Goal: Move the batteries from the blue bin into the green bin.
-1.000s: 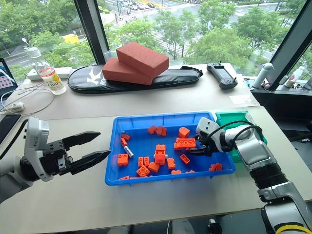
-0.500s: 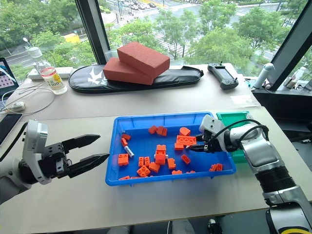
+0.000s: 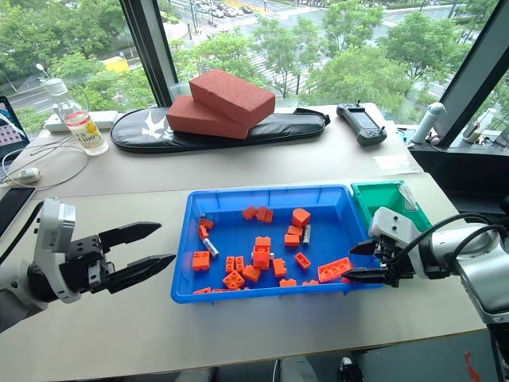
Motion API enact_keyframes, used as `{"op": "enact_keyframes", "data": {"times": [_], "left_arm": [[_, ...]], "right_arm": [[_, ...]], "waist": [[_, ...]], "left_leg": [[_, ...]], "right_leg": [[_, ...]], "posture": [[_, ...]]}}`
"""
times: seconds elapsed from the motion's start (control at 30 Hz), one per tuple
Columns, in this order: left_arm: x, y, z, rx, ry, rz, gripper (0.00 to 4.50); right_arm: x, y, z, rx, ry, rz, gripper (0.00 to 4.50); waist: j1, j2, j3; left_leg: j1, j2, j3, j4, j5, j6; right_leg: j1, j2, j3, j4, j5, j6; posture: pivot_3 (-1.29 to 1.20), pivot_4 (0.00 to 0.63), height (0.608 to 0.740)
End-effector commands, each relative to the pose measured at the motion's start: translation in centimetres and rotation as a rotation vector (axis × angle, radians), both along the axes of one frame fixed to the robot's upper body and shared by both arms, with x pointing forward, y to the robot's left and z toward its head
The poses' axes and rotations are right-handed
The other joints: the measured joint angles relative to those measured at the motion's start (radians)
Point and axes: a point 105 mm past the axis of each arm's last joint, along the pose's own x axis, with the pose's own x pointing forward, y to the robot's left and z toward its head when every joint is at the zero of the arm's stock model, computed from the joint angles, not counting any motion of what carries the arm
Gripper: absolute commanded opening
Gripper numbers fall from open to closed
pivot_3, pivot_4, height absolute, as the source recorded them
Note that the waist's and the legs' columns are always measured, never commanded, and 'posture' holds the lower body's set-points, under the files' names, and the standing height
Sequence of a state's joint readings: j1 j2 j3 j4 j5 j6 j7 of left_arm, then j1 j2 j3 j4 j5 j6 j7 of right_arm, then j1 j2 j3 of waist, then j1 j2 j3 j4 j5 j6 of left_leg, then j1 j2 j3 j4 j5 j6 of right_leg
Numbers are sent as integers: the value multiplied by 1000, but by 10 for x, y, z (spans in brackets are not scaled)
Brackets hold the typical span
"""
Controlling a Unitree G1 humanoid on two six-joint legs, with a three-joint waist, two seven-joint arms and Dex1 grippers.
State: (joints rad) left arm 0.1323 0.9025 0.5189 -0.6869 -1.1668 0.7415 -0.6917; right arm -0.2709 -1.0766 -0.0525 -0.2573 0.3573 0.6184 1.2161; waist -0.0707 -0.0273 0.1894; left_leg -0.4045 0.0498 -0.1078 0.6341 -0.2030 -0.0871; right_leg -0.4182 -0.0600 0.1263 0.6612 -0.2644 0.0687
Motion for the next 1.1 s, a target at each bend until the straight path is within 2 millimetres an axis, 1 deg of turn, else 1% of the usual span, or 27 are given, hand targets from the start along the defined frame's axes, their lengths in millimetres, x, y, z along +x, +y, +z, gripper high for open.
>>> {"op": "enact_keyframes", "data": {"times": [0.03, 0.1, 0.17, 0.23, 0.3, 0.37, 0.43, 0.63, 0.77, 0.97, 1.03, 1.07, 1.1], "left_arm": [[-1, -1, 4, -4, -27, -18, 4500], [0, -1, 4, -3, -28, -19, 4500], [0, -1, 4, -2, -30, -18, 4500], [0, -1, 4, -2, -32, -17, 4500], [0, 0, 4, -2, -34, -14, 4500], [-1, 0, 4, -2, -34, -11, 4500], [-2, 0, 4, 0, -34, -10, 4500], [-4, 1, 4, -2, -34, 5, 4500], [-6, 1, 4, 0, -37, 9, 4500], [-6, 2, 4, 2, -38, 15, 4500], [-6, 2, 4, 1, -38, 14, 4500], [-6, 2, 4, -1, -38, 13, 4500], [-5, 2, 4, -1, -38, 13, 4500]], "right_arm": [[19, 22, 21, 39, -118, 23, 4454], [40, 29, 15, 28, -147, -14, 4454], [57, 33, 5, 3, -151, -50, 4454], [66, 36, -2, -9, -146, -57, 4454], [70, 38, -9, -32, -140, -41, 4454], [76, 37, -20, -79, -136, -37, 4454], [79, 34, -26, -111, -136, -33, 4454], [83, 41, -28, -87, -128, -4, 4454], [82, 44, -32, -81, -115, 10, 4454], [81, 42, -40, -92, -72, 2, 4454], [80, 39, -43, -104, -61, -8, 3949], [81, 37, -45, -112, -59, -18, 3786], [81, 36, -45, -118, -57, -26, 3419]], "waist": [[-3, 0, 0], [-2, 0, 0], [-1, 0, 0], [6, 0, 0], [11, 0, 0], [10, 0, 0], [6, 0, 0], [-1, 0, 0], [0, 0, 0], [0, 0, 0], [0, 0, 0], [0, 0, 0], [0, 0, 0]], "left_leg": [[0, 0, 0, 0, 0, 0], [0, 0, 0, 0, 0, 0], [0, 0, 0, 0, 0, 0], [-1, 0, 0, 0, 0, 0], [-3, 0, 0, 0, 0, 0], [-3, 0, 0, -1, 0, 0], [-3, 0, 0, -1, 0, 0], [-1, 0, 0, -1, 0, 0], [0, 0, 0, -1, 0, 0], [0, 0, 0, -1, 0, 0], [1, 0, 0, -1, 0, 0], [1, 0, 0, -1, 0, 0], [1, 0, 0, -1, 0, 0]], "right_leg": [[0, 0, 0, 0, 0, 0], [0, 0, 0, 0, 0, 0], [0, 0, 0, 0, 0, 0], [0, 0, 0, -1, 1, -2], [-1, 0, -1, -2, 2, -3], [-2, -1, -1, -2, 2, -3], [-2, -1, -1, -2, 2, -3], [-1, 0, -1, -1, 2, -3], [-1, 0, -1, 0, 2, -3], [0, 0, -1, 0, 2, -3], [1, 0, -1, 0, 2, -3], [1, 0, -1, 0, 2, -3], [1, 0, -1, 0, 2, -3]], "posture": [[0, 150, 740], [0, 150, 740], [0, 150, 740], [0, 150, 740], [0, 150, 740], [0, 150, 740], [0, 150, 740], [0, 150, 740], [0, 150, 740], [0, 150, 740], [0, 150, 740], [0, 150, 740], [0, 150, 740]]}}
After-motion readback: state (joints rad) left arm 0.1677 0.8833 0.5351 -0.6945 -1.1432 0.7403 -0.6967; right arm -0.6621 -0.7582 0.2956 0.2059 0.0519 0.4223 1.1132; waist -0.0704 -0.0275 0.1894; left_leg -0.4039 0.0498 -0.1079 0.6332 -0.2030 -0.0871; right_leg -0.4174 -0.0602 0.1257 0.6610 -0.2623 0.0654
